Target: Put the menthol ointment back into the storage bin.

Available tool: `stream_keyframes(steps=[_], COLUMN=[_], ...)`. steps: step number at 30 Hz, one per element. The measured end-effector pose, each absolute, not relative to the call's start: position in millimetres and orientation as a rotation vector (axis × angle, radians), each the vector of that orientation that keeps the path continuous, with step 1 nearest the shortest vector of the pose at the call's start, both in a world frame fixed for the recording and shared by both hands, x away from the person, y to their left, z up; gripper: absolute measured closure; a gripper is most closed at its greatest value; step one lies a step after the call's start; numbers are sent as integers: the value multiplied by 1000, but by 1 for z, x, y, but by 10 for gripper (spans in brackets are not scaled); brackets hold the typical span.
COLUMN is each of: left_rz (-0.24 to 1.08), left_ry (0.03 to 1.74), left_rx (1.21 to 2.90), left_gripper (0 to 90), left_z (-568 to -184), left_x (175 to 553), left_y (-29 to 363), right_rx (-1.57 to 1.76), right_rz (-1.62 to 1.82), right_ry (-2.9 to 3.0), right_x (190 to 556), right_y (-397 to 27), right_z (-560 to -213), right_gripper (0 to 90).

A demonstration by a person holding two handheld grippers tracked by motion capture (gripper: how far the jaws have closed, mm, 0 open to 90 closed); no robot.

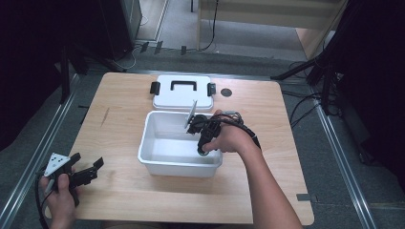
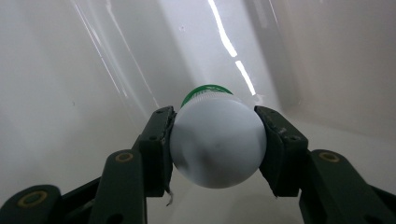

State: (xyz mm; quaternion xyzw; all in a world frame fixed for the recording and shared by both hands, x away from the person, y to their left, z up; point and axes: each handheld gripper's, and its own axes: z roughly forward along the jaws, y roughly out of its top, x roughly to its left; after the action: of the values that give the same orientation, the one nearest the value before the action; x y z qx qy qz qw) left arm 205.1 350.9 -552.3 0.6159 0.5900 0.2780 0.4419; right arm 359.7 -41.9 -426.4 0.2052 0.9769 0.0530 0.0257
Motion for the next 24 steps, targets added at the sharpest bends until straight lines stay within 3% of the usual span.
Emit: stream_keyframes(steps=[24], left_rz=[686], left_ry=[1464], left_rx=[1526], left_gripper=[82], left_z=[-552], left_x=[205], left_y=[351], right_rx=[608], right_rz=[159], right_ry=[3048], right_x=[360], right_y=[-33], right_z=[-443], right_gripper=[513])
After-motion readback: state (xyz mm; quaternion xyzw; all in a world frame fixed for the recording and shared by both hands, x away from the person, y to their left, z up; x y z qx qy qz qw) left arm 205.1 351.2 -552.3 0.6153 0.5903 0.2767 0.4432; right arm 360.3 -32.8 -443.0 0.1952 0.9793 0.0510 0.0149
